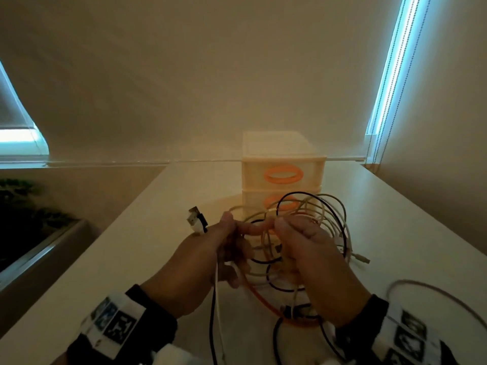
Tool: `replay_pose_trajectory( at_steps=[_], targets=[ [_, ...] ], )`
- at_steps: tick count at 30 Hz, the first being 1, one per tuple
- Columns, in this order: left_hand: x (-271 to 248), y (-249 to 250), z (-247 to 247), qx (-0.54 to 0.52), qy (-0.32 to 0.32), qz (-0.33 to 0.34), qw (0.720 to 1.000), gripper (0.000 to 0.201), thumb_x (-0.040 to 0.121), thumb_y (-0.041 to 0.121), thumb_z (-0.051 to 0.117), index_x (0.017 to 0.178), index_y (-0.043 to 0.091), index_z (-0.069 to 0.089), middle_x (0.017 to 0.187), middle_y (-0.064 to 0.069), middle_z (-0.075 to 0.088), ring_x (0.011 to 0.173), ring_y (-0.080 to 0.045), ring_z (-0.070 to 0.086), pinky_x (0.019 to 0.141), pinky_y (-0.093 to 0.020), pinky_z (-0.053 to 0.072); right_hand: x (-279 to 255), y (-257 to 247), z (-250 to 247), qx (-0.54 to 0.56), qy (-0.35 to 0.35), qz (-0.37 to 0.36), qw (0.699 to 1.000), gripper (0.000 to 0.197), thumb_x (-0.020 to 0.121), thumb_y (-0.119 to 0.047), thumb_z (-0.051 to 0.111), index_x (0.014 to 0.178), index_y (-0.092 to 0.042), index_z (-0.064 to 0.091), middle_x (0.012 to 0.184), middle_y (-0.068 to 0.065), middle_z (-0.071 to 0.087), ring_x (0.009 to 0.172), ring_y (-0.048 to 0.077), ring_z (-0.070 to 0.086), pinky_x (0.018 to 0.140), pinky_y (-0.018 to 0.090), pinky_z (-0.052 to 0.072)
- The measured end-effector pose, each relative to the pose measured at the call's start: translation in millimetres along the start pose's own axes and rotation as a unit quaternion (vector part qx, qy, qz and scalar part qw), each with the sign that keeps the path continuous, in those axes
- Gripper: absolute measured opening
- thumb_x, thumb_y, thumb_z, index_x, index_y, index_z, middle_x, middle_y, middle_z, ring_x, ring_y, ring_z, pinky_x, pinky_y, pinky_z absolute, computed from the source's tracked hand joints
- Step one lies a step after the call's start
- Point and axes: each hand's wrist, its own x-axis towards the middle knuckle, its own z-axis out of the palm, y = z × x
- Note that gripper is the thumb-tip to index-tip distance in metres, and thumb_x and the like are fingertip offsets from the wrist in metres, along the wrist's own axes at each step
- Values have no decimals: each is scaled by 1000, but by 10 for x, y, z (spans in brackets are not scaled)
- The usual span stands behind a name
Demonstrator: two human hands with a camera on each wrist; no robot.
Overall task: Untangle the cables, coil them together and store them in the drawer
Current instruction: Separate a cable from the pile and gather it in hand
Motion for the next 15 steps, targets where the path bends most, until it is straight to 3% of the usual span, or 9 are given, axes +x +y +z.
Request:
replay_pose_trajectory(
  at_steps=[2, 5, 6, 8, 9, 10, 12, 13, 15],
  targets=[
    [-4, -17, 39, -5, 0, 31, 1000, 55, 103, 47, 36, 113, 10, 75, 99, -21, 68, 84, -34, 62, 64, -42, 53, -48, 12, 71, -80, -52, -50, 994, 28, 103, -22, 50, 97, -25, 77, 67, -21, 68, 63, -5, 63, 54, 9, 45],
    [0, -4, 30, -31, 14, 54, 998, 52, 100, 45, 39, 113, 9, 75, 106, -22, 69, 96, -34, 66, 77, -45, 57, -93, 42, 127, -165, -102, -91, 977, 25, 102, -25, 54, 100, -28, 78, 88, -2, 75, 83, 10, 69, 69, 22, 54],
    [-1, 8, 24, -49, 16, 54, 997, 54, 101, 43, 39, 110, 4, 74, 104, -24, 69, 93, -31, 67, 74, -41, 57, -109, 55, 145, -186, -126, -93, 970, 24, 102, -29, 54, 100, -31, 78, 89, 5, 73, 84, 21, 68, 75, 36, 55],
    [-9, 40, 29, -85, 16, 50, 995, 53, 103, 40, 37, 100, -1, 71, 97, -22, 69, 82, -26, 68, 61, -33, 53, -137, 74, 178, -189, -164, -62, 966, 23, 102, -36, 53, 100, -39, 75, 94, 13, 71, 91, 35, 65, 83, 49, 53],
    [-12, 54, 32, -112, 15, 51, 992, 52, 105, 38, 36, 97, 0, 70, 95, -21, 69, 80, -26, 68, 60, -32, 53, -136, 90, 183, -176, -180, -34, 967, 24, 102, -40, 51, 102, -39, 75, 94, 13, 70, 88, 35, 65, 81, 50, 54],
    [-12, 73, 35, -146, 14, 53, 988, 51, 106, 35, 34, 96, 0, 70, 94, -21, 69, 81, -28, 68, 63, -34, 55, -138, 97, 179, -151, -193, -7, 970, 27, 101, -43, 49, 103, -35, 75, 86, 11, 68, 76, 30, 64, 70, 46, 56],
    [-10, 118, 22, -220, 14, 51, 974, 44, 106, 29, 35, 102, 0, 68, 92, -20, 70, 82, -30, 69, 70, -36, 59, -145, 66, 146, -115, -217, 39, 969, 35, 99, -45, 46, 101, -26, 75, 63, 4, 52, 52, 18, 47, 52, 29, 41],
    [-10, 146, 14, -248, 15, 49, 967, 42, 106, 29, 36, 103, 0, 66, 89, -18, 69, 79, -30, 69, 69, -37, 60, -137, 49, 118, -129, -232, 45, 963, 35, 100, -44, 45, 101, -26, 75, 63, 5, 50, 51, 20, 44, 52, 30, 39],
    [-20, 181, 9, -273, 13, 45, 961, 43, 106, 31, 37, 95, 2, 67, 80, -16, 68, 72, -30, 69, 64, -36, 59, -130, -12, 57, -197, -267, 41, 942, 33, 104, -43, 44, 100, -34, 75, 75, 10, 60, 66, 28, 53, 63, 39, 45]
  ],
)
